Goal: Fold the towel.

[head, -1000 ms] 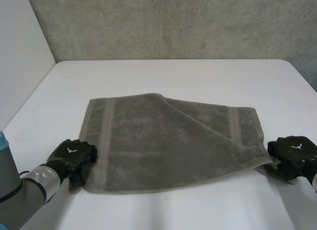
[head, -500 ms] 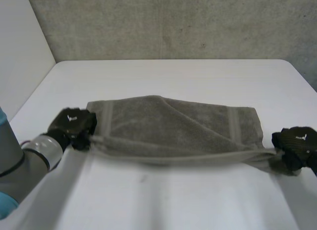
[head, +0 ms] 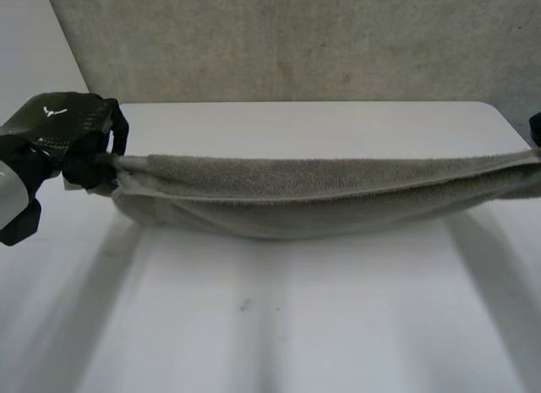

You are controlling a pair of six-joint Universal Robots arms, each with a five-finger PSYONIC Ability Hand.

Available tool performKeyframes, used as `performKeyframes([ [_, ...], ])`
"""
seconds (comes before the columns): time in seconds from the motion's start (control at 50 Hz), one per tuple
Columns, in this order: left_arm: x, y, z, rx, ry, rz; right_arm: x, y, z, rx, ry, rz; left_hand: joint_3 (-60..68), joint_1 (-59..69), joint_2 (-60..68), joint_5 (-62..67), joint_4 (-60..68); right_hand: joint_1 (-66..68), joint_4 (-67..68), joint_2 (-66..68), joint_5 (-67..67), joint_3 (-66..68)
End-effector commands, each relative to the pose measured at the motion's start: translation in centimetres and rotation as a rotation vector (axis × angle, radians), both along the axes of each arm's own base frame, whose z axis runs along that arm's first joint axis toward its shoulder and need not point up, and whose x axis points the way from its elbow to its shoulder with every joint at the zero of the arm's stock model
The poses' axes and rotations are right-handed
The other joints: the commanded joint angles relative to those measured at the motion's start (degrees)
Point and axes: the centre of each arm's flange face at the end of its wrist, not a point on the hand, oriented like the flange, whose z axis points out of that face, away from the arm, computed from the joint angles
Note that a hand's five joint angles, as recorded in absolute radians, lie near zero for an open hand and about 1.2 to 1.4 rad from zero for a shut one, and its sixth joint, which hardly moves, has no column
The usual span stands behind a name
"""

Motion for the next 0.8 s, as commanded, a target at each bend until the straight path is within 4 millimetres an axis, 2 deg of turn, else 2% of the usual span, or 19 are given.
performKeyframes([
  [0.02,-1.1,-3.7,-4.8,0.2,0.0,-0.002,1.1,-2.4,-4.1,0.152,0.038,0.075,10.6,12.4,10.3,12.0,10.3,3.6,2.6,4.7,3.3,3.5],
  [0.12,-3.1,-7.7,-8.0,0.286,0.004,-0.021,4.0,-4.5,-6.9,0.229,0.061,0.142,10.6,12.4,10.3,12.0,10.3,3.6,2.6,4.7,3.3,3.5],
  [0.14,-3.1,-7.7,-8.0,0.286,0.004,-0.021,4.0,-4.5,-6.9,0.229,0.061,0.143,10.6,12.4,10.3,12.0,10.3,3.6,2.6,4.7,3.3,3.5],
  [0.18,-3.4,-10.4,-8.1,0.25,0.018,0.013,5.7,-6.0,-6.9,0.189,0.06,0.158,10.6,12.4,10.3,12.0,10.3,3.6,2.6,4.7,3.3,3.5],
  [0.24,-3.7,-11.8,-7.8,0.217,0.021,0.025,6.4,-7.3,-6.7,0.148,0.041,0.156,10.6,12.4,10.3,12.0,10.3,3.6,2.6,4.7,3.3,3.5],
  [0.28,-4.3,-14.3,-6.1,0.121,0.047,0.03,7.2,-10.5,-5.5,0.026,-0.022,0.128,10.6,12.4,10.3,12.0,10.3,3.6,2.6,4.7,3.3,3.5],
  [0.3,-4.3,-14.3,-6.1,0.12,0.047,0.03,7.2,-10.5,-5.5,0.025,-0.022,0.128,10.6,12.4,10.3,12.0,10.3,3.6,2.6,4.7,3.3,3.5],
  [0.34,-5.1,-16.4,-3.0,-0.016,0.097,0.021,8.0,-13.2,-2.9,-0.128,-0.104,0.098,10.6,12.4,10.3,12.0,10.3,3.6,2.6,4.7,3.3,3.5],
  [0.36,-5.1,-16.4,-3.0,-0.016,0.098,0.021,8.0,-13.2,-2.9,-0.129,-0.104,0.098,10.6,12.4,10.3,12.0,10.3,3.6,2.6,4.7,3.3,3.5],
  [0.38,-5.4,-17.2,-1.3,-0.08,0.135,0.02,8.7,-14.1,-1.0,-0.221,-0.15,0.091,10.6,12.4,10.3,12.0,10.3,3.6,2.6,4.7,3.3,3.5],
  [0.4,-5.4,-17.2,-1.3,-0.08,0.135,0.02,8.7,-14.1,-1.0,-0.221,-0.15,0.091,10.6,12.4,10.3,12.0,10.3,3.6,2.6,4.7,3.3,3.5],
  [0.44,-5.6,-18.3,3.0,-0.23,0.254,0.009,9.4,-15.2,3.0,-0.406,-0.25,0.067,10.6,12.4,10.3,12.0,10.3,3.6,2.6,4.7,3.3,3.5],
  [0.46,-5.6,-18.3,3.0,-0.231,0.254,0.009,9.4,-15.3,3.0,-0.406,-0.251,0.067,10.6,12.4,10.3,12.0,10.3,3.6,2.6,4.7,3.3,3.5],
  [0.5,-5.6,-18.5,6.8,-0.356,0.385,-0.011,9.3,-15.7,6.6,-0.572,-0.339,0.057,10.6,12.4,10.3,12.0,10.3,3.6,2.6,4.7,3.3,3.5],
  [0.6,-5.5,-18.1,9.5,-0.411,0.528,-0.047,9.2,-15.0,9.9,-0.712,-0.394,0.061,10.6,12.4,10.3,12.0,10.3,3.6,2.6,4.7,3.3,3.5],
  [0.68,-5.5,-18.1,8.9,-0.371,0.552,-0.054,9.3,-14.4,9.2,-0.663,-0.383,0.07,10.6,12.4,10.3,12.0,10.3,3.6,2.6,4.7,3.3,3.5],
  [0.72,-5.5,-18.3,6.5,-0.294,0.531,-0.035,9.6,-14.1,6.9,-0.542,-0.361,0.08,10.6,12.4,10.3,12.0,10.3,3.6,2.6,4.7,3.3,3.5],
  [0.78,-5.5,-18.4,5.1,-0.25,0.519,-0.024,9.6,-14.0,5.3,-0.474,-0.345,0.083,10.6,12.4,10.3,12.0,10.3,3.6,2.6,4.7,3.3,3.5],
  [0.8,-5.4,-18.5,3.3,-0.198,0.504,-0.01,9.7,-13.9,3.7,-0.411,-0.322,0.09,10.6,12.4,10.3,12.0,10.3,3.6,2.6,4.7,3.3,3.5],
])
